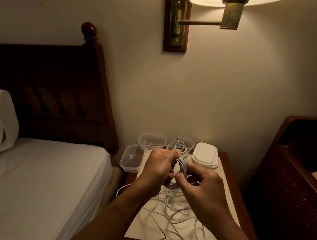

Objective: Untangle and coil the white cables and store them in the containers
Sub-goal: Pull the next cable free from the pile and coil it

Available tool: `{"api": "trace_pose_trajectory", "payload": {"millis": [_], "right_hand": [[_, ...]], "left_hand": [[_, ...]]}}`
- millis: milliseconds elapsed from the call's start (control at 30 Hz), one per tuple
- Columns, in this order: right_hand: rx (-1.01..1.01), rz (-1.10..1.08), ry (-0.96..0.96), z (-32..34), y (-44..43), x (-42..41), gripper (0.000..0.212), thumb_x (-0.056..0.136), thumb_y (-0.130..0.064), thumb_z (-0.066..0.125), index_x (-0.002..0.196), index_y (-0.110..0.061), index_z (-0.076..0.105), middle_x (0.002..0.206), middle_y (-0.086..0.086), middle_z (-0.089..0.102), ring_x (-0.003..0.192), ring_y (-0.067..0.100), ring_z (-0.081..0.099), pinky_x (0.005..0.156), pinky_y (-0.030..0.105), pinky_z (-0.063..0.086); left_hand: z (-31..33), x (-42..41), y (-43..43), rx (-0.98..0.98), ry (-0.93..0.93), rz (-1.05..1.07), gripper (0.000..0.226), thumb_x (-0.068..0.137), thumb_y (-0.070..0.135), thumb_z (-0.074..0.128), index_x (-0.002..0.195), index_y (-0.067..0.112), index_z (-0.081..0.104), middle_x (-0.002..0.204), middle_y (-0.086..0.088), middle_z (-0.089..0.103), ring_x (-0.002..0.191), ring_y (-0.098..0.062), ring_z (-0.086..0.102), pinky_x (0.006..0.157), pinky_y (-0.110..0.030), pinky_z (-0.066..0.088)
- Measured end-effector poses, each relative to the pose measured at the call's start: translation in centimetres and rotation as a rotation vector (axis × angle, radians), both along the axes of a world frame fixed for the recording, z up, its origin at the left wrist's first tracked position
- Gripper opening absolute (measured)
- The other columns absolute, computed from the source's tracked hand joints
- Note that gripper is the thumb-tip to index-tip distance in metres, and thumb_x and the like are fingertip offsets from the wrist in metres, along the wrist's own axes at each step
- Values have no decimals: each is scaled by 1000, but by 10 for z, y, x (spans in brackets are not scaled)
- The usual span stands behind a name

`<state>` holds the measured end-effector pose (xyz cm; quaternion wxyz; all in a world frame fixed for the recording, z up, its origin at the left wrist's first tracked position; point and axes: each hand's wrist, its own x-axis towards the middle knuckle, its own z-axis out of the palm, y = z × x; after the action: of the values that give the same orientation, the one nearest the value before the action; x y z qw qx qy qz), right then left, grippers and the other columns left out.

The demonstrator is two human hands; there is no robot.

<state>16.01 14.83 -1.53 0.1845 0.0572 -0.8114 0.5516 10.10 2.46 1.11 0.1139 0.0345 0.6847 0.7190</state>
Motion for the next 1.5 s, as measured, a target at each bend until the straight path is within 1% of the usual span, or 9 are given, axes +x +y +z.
{"api": "trace_pose_trajectory", "payload": {"millis": [133,267,533,667,800,1000,1167,1267,1500], "right_hand": [[594,-210,173,-11,-4,4,11,90,-26,71,86,-16,68,70,-2,68,53,10,61,47,24,52],[783,-238,198,-11,-9,6,14,79,-13,78,80,-15,65,59,-2,60,40,10,51,39,17,37],[641,-48,199,-16,0,16,11,93,-27,57,83,-23,60,67,-14,53,49,7,48,43,12,42],[495,-16,169,-20,14,18,5,92,-14,69,92,-19,71,72,-13,62,60,6,59,51,24,51],[409,-32,135,-17,11,14,37,89,-1,68,123,-15,70,91,-8,74,74,-1,66,66,15,55],[278,-11,69,-6,13,16,17,94,-5,66,103,-18,74,77,-18,66,79,-1,65,61,12,51],[780,-78,436,-4,41,-2,31,78,3,80,104,-11,73,96,3,73,86,16,66,69,29,56],[878,-144,543,-8,52,-15,29,79,-3,81,106,-11,73,99,4,73,88,22,63,72,35,49],[568,-104,521,1,24,-15,10,93,-10,59,93,-10,69,87,-1,68,81,13,59,67,25,46]], "left_hand": [[-11,-7,5,6,-34,60,56,103,16,52,47,23,46,53,1,30,38,-10,22,39,-18,21],[-19,-12,10,7,-60,94,45,102,15,53,58,18,44,55,0,28,42,-12,21,41,-19,21],[-17,-25,1,98,-112,187,38,103,16,53,67,17,44,56,2,26,43,-10,20,40,-21,18],[-13,-22,0,164,-134,136,39,103,16,52,66,18,42,54,3,25,43,-9,19,38,-20,18],[-13,-23,7,152,-115,120,35,103,16,51,69,18,41,57,1,23,44,-10,18,40,-19,17],[-19,-25,4,153,-145,139,36,102,16,52,69,18,41,56,1,25,41,-10,19,39,-18,18],[-12,-21,-5,221,-222,70,43,104,19,53,63,20,39,53,3,23,38,-8,20,39,-16,18],[-10,-17,-9,201,-255,16,46,105,21,52,60,21,39,50,4,25,37,-8,21,37,-17,18],[-8,-15,-3,139,-148,55,42,105,19,50,65,19,39,52,3,25,39,-9,21,39,-20,20]]}}
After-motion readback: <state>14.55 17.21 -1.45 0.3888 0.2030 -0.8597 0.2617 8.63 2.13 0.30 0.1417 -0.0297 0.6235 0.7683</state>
